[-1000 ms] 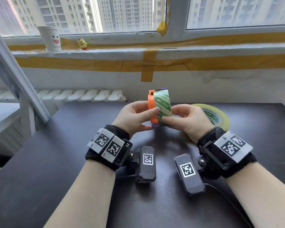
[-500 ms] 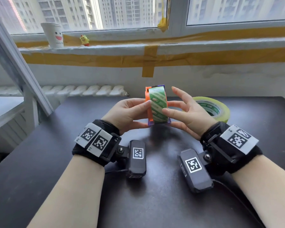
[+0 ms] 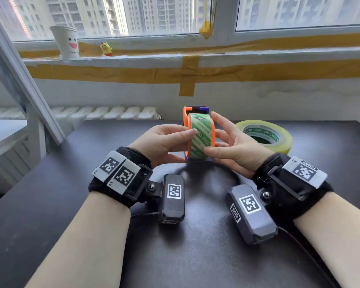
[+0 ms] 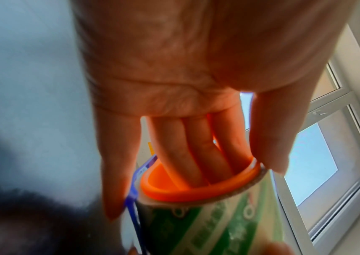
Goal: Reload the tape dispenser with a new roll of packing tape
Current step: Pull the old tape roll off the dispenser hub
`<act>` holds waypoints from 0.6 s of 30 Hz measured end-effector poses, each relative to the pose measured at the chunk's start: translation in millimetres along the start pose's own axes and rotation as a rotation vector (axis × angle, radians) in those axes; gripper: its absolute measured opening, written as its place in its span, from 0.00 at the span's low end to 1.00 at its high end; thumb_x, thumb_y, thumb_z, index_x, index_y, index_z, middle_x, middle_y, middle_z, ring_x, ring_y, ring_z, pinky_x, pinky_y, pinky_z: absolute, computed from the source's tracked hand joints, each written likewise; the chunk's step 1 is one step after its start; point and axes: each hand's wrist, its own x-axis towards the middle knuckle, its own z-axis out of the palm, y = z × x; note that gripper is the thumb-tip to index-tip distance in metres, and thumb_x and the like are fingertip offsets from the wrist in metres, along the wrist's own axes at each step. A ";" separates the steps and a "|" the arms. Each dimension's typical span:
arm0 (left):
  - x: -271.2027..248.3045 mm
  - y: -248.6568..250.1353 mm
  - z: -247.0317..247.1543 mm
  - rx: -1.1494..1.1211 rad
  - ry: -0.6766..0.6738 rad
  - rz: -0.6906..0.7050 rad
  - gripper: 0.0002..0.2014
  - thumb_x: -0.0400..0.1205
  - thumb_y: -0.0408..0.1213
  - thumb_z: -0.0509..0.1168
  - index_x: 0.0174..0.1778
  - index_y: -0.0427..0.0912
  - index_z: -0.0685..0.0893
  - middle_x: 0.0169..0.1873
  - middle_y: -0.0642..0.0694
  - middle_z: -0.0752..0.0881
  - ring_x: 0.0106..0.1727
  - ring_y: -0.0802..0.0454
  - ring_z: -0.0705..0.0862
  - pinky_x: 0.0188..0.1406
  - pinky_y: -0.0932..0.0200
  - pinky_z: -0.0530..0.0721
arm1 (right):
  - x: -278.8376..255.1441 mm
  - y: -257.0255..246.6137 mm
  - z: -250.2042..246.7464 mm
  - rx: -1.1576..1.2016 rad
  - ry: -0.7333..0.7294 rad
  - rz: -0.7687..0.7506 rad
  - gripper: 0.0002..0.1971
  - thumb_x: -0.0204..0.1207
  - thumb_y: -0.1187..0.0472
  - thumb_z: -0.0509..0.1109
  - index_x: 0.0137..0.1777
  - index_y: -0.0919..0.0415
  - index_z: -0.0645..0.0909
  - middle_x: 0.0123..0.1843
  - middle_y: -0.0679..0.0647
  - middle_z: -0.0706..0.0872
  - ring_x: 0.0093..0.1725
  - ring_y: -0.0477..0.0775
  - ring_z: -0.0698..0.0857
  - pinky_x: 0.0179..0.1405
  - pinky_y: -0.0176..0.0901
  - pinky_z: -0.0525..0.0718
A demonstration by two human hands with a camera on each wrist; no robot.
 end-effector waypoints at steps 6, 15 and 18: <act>-0.4 -0.1 -2.2 0.035 -0.033 -0.010 0.11 0.68 0.41 0.69 0.42 0.43 0.91 0.40 0.46 0.93 0.44 0.54 0.92 0.47 0.54 0.91 | 0.9 -2.9 2.3 -0.141 0.006 -0.049 0.45 0.53 0.71 0.77 0.69 0.36 0.68 0.69 0.57 0.79 0.74 0.58 0.75 0.76 0.64 0.71; 2.5 0.4 -1.1 0.018 0.102 -0.027 0.07 0.81 0.36 0.63 0.48 0.44 0.87 0.39 0.47 0.92 0.41 0.53 0.91 0.49 0.44 0.87 | 3.0 0.4 -0.7 -0.129 0.070 -0.075 0.44 0.50 0.73 0.77 0.67 0.42 0.71 0.59 0.47 0.81 0.62 0.51 0.81 0.73 0.56 0.76; 2.3 -0.5 -2.6 0.024 0.100 -0.017 0.08 0.81 0.32 0.63 0.49 0.45 0.86 0.40 0.48 0.92 0.42 0.53 0.91 0.51 0.43 0.86 | 3.9 1.7 0.0 -0.084 0.085 -0.073 0.45 0.50 0.74 0.77 0.68 0.42 0.71 0.65 0.51 0.78 0.68 0.64 0.80 0.74 0.63 0.74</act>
